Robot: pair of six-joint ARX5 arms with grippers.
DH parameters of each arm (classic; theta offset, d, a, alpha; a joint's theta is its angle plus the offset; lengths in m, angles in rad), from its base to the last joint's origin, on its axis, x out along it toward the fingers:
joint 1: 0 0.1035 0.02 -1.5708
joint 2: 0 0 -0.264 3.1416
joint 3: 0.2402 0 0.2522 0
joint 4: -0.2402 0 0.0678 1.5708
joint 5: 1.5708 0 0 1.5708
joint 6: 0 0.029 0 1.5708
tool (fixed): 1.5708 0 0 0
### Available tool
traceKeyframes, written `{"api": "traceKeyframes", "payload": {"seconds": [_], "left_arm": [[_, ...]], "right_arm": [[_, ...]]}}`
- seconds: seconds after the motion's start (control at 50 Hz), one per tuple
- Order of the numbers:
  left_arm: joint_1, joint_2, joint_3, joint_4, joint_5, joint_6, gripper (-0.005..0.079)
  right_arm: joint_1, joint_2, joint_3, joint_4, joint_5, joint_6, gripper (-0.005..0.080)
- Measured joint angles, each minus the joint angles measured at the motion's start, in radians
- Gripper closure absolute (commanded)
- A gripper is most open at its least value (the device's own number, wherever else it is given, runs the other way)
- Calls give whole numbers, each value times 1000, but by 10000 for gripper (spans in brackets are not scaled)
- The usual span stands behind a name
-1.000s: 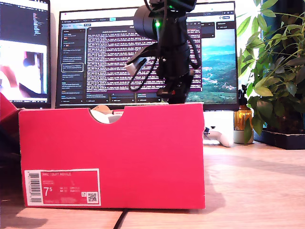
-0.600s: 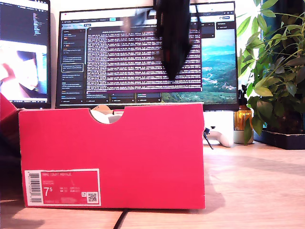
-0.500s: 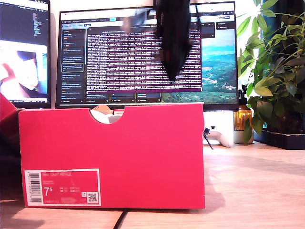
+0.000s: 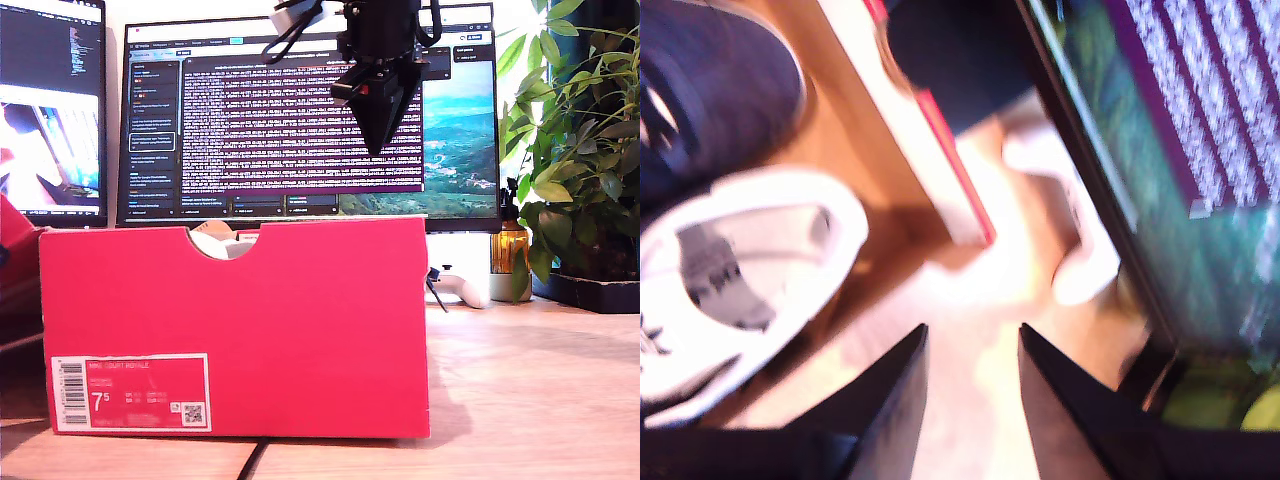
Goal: Pack the blue shoes by picking the first shoe and placing it inside the red shoebox, left side, then picking and rotating the second shoe and placing it in the shoebox
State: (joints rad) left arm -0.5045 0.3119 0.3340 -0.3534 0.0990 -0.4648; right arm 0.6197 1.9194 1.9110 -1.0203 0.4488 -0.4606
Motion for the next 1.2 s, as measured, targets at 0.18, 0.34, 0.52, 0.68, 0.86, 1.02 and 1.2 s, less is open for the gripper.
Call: {"api": "traceKeyframes", "payload": {"seconds": [0.18,0.34,0.52,0.68,0.86,1.02,1.2], "left_arm": [[0,-5,98,43,-79,83,762],[1,50,87,118,-184,161,762],[52,180,87,274,-206,245,762],[167,216,87,291,-175,292,762],[364,137,85,256,-53,311,763],[496,70,61,248,87,311,763],[527,74,54,249,123,309,763]], "right_arm": [[-25,0,0,-79,-53,115,545],[-46,0,0,-143,-135,167,647],[-65,0,0,-150,-254,196,710],[-69,0,0,-120,-290,198,740],[-71,0,0,-48,-375,246,757],[-92,-2,0,3,-386,321,765],[-169,-34,0,21,-363,386,765]]}}
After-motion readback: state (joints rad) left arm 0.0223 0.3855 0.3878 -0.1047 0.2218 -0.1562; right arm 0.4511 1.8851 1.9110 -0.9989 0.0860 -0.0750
